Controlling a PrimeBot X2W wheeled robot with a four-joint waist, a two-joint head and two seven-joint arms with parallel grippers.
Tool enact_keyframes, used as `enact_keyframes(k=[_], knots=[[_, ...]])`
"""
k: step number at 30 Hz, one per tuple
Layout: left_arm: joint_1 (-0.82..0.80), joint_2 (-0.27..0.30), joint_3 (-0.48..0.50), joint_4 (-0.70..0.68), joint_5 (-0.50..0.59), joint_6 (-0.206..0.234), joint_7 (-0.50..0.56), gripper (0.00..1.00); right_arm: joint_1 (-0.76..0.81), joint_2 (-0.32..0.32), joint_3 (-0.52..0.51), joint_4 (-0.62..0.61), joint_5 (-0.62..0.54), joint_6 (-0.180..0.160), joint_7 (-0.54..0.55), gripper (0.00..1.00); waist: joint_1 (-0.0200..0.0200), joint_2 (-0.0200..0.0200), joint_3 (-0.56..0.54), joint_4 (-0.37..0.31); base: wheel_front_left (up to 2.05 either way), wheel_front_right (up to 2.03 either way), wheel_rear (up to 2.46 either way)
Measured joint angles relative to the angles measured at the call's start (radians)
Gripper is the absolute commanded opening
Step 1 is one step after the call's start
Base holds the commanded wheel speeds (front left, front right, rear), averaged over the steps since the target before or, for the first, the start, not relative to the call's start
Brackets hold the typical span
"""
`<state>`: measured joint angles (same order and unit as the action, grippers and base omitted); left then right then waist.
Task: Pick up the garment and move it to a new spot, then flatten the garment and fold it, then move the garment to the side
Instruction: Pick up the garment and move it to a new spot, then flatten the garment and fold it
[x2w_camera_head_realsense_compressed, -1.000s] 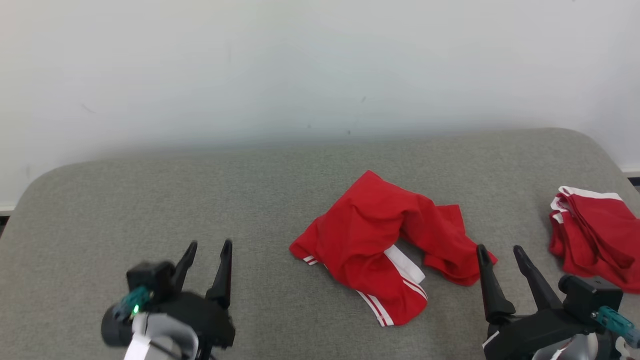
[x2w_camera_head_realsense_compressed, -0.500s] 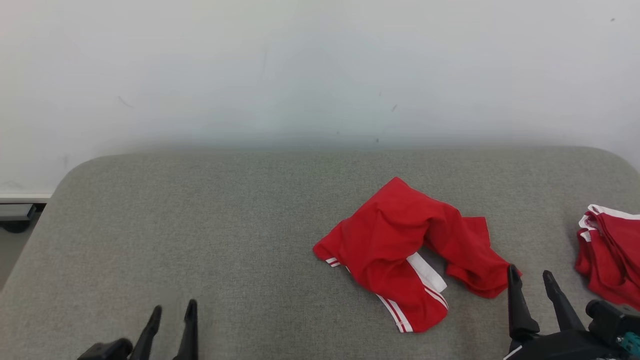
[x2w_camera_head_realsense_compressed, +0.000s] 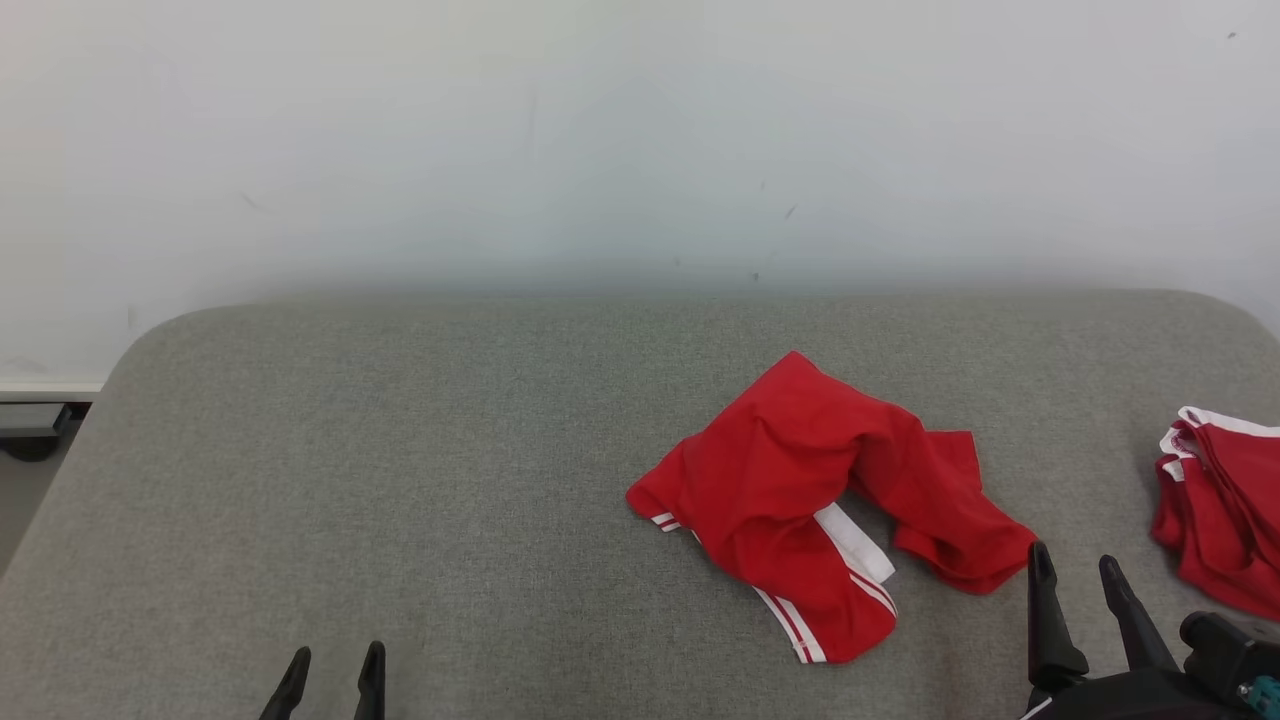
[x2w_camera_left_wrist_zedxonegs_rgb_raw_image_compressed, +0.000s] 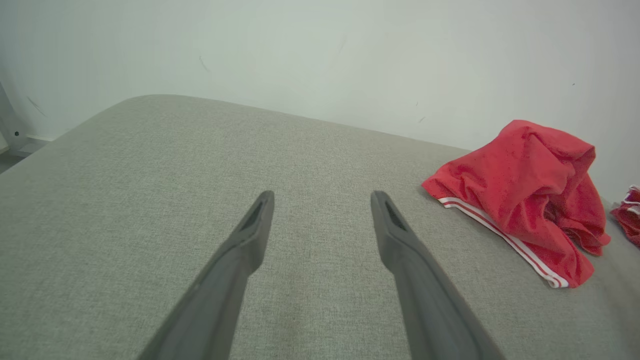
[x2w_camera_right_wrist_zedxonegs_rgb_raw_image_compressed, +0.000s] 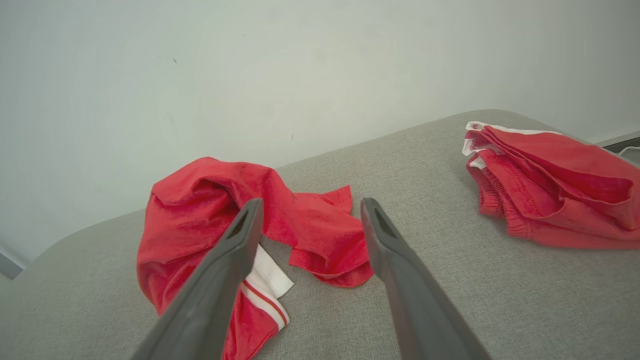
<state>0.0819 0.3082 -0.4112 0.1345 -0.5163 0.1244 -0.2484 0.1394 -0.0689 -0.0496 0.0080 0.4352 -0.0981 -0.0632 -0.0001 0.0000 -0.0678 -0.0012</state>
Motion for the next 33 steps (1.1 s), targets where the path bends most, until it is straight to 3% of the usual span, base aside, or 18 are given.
enact_keyframes(k=[16,22,33], knots=[[0.019,-0.020,0.012,-0.074,0.045,0.000,0.046,1.00,-0.004,0.000,0.025,0.023,-0.003,0.003,-0.016,1.00,0.0000,0.0000,0.009,-0.011,0.00,0.00,0.00],[0.017,-0.027,-0.025,-0.091,0.044,-0.001,0.084,1.00,-0.017,0.000,0.041,0.028,-0.013,0.010,-0.016,1.00,0.0000,0.0000,0.013,-0.027,0.00,0.00,0.00],[-0.184,-0.143,-0.245,0.013,0.069,-0.122,0.236,1.00,-0.032,-0.006,0.064,0.027,-0.032,0.012,-0.006,1.00,0.0001,0.0000,0.039,-0.119,0.00,0.00,0.00]])
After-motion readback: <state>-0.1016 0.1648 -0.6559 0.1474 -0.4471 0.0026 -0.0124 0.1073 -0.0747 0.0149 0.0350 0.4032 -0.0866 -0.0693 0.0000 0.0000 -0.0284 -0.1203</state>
